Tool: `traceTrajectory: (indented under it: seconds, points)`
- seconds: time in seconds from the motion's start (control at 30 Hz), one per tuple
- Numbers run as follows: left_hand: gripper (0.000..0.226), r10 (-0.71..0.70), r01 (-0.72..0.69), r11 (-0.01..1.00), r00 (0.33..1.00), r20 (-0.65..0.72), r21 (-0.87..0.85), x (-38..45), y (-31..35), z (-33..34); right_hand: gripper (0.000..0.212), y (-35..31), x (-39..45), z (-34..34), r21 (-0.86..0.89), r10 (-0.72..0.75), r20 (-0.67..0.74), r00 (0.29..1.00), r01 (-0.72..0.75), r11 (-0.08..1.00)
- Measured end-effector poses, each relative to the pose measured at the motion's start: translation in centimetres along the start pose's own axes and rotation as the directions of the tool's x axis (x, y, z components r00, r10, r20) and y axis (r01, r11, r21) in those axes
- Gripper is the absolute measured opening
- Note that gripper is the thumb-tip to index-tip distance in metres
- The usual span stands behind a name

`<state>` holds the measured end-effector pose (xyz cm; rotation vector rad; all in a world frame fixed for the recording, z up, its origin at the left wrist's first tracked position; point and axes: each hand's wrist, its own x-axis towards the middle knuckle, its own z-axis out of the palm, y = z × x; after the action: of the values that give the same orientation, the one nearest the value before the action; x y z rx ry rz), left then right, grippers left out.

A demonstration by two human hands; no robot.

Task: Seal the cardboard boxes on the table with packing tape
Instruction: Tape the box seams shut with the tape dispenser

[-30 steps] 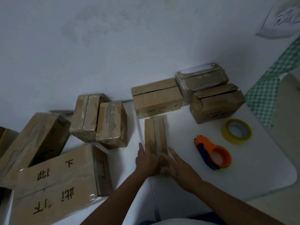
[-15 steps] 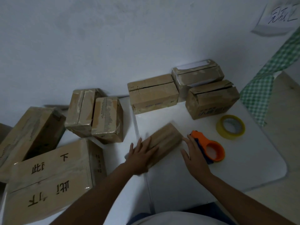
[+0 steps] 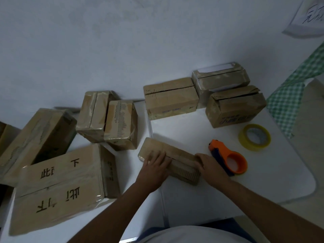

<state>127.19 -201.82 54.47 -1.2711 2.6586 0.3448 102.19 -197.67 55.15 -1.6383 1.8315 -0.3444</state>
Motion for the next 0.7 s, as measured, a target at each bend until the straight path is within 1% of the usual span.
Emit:
traceTrajectory:
  seconds: [0.1,0.17,0.27,0.33,0.4,0.47,0.5,0.57,0.6,0.63,0.7]
  points:
    - [0.07,0.011,-0.011,0.999,1.0,-0.012,-0.052,1.9,1.1,-0.4,0.035,1.1,-2.7,0.6,0.097,0.036,-0.037,0.999,-0.033,0.995]
    - [0.07,0.012,-0.011,0.997,1.0,0.017,-0.08,3.3,1.9,-0.6,0.032,1.1,-3.9,0.9,0.161,0.037,-0.03,0.999,-0.031,0.986]
    - [0.069,0.006,0.004,0.995,0.995,0.103,-0.1,4.5,2.8,-0.5,0.032,0.0,-4.5,1.3,0.172,-0.048,0.024,0.999,0.043,0.984]
    - [0.075,0.01,0.001,0.995,0.994,0.112,-0.104,4.3,3.1,-0.3,0.033,-0.4,-4.4,1.1,0.177,-0.069,-0.001,0.998,0.068,0.982]
    - [0.083,0.037,-0.025,0.991,0.995,0.097,-0.129,3.3,3.1,0.1,0.031,-0.1,-4.2,0.5,0.236,-0.003,-0.089,0.996,0.024,0.972]
    - [0.088,0.077,-0.065,0.989,0.993,0.092,-0.13,1.8,2.7,0.8,0.029,1.1,-4.3,-0.3,0.277,0.101,-0.215,0.971,-0.038,0.96]
    - [0.09,0.095,-0.083,0.99,0.99,0.1,-0.114,1.0,2.5,1.2,0.027,1.9,-4.3,-0.8,0.264,0.137,-0.28,0.95,-0.061,0.963]
    - [0.093,0.115,-0.106,0.992,0.985,0.131,-0.075,-0.2,2.2,1.9,0.024,3.5,-4.1,-1.7,0.184,0.193,-0.38,0.904,-0.131,0.974]
    - [0.093,0.12,-0.112,0.992,0.982,0.146,-0.058,-0.4,2.1,2.2,0.026,4.2,-3.9,-2.0,0.146,0.232,-0.392,0.89,-0.189,0.971]
    - [0.093,0.122,-0.116,0.992,0.981,0.151,-0.044,-0.5,2.1,2.3,0.03,4.6,-3.5,-2.4,0.127,0.28,-0.367,0.887,-0.251,0.96]
    - [0.092,0.122,-0.118,0.992,0.981,0.149,-0.039,-0.2,2.2,2.3,0.038,5.0,-2.7,-2.8,0.137,0.365,-0.248,0.898,-0.34,0.93]
